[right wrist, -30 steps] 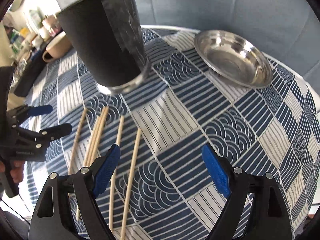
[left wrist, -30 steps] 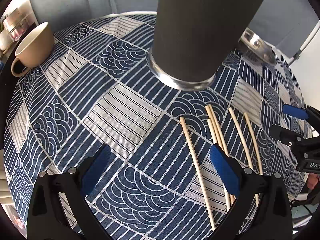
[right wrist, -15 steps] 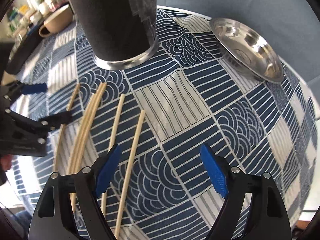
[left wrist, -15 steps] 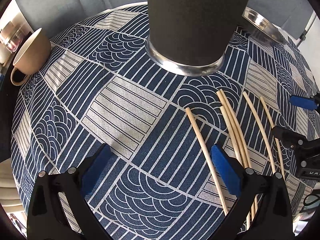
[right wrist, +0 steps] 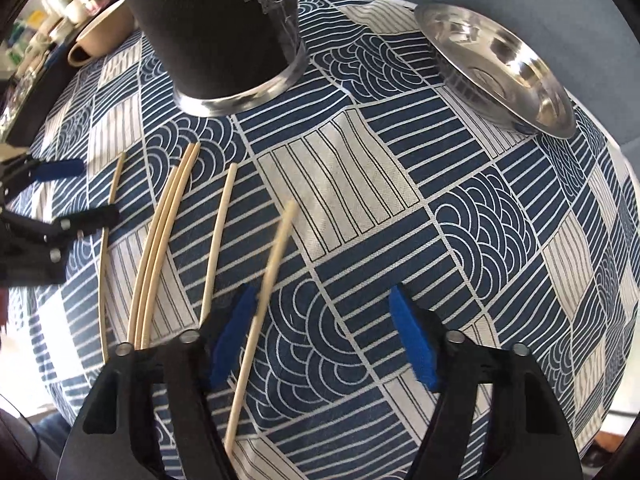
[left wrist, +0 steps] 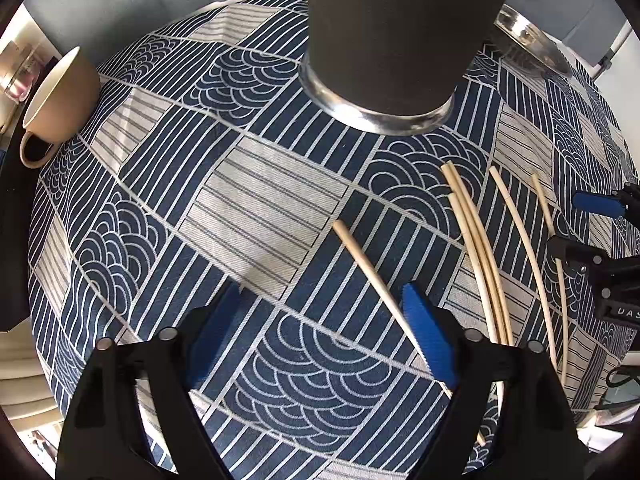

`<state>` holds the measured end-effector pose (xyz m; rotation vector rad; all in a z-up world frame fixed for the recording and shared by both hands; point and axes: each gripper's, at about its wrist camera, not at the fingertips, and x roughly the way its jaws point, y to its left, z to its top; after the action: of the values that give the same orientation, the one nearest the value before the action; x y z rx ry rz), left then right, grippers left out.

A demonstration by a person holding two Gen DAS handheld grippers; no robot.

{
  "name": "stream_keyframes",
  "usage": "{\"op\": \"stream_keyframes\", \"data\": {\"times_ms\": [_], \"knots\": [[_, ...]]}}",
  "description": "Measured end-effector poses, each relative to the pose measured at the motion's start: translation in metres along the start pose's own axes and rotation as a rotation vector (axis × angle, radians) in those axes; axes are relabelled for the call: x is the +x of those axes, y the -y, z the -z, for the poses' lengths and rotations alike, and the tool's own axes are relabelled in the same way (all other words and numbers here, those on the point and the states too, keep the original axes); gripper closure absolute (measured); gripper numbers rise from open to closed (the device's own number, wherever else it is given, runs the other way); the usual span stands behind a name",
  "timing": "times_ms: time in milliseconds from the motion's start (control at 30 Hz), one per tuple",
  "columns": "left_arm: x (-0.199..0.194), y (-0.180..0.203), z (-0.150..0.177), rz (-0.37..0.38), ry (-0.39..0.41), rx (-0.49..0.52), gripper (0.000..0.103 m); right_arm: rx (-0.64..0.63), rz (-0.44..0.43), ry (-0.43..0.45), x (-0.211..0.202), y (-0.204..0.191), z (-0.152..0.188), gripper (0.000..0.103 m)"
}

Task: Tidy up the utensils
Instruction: 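Lower both open grippers toward the loose chopsticks on the cloth, then close the right gripper on one chopstick while the left gripper grasps another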

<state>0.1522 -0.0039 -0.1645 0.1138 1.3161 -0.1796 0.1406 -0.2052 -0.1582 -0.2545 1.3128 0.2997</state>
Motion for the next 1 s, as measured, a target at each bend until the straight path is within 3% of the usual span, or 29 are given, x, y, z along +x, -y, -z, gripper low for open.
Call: {"op": "stream_keyframes", "data": {"times_ms": [500, 667, 1000], "knots": [[-0.009, -0.001, 0.005, 0.021, -0.047, 0.076, 0.064, -0.156, -0.028, -0.116, 0.004, -0.025, -0.014, 0.093], [-0.016, 0.002, 0.011, 0.034, -0.083, 0.101, 0.078, -0.257, 0.018, -0.123, 0.006, -0.050, -0.006, 0.097], [-0.021, -0.004, 0.037, 0.066, -0.154, 0.127, 0.089, -0.158, -0.093, -0.160, 0.009, -0.024, -0.013, 0.099]]}}
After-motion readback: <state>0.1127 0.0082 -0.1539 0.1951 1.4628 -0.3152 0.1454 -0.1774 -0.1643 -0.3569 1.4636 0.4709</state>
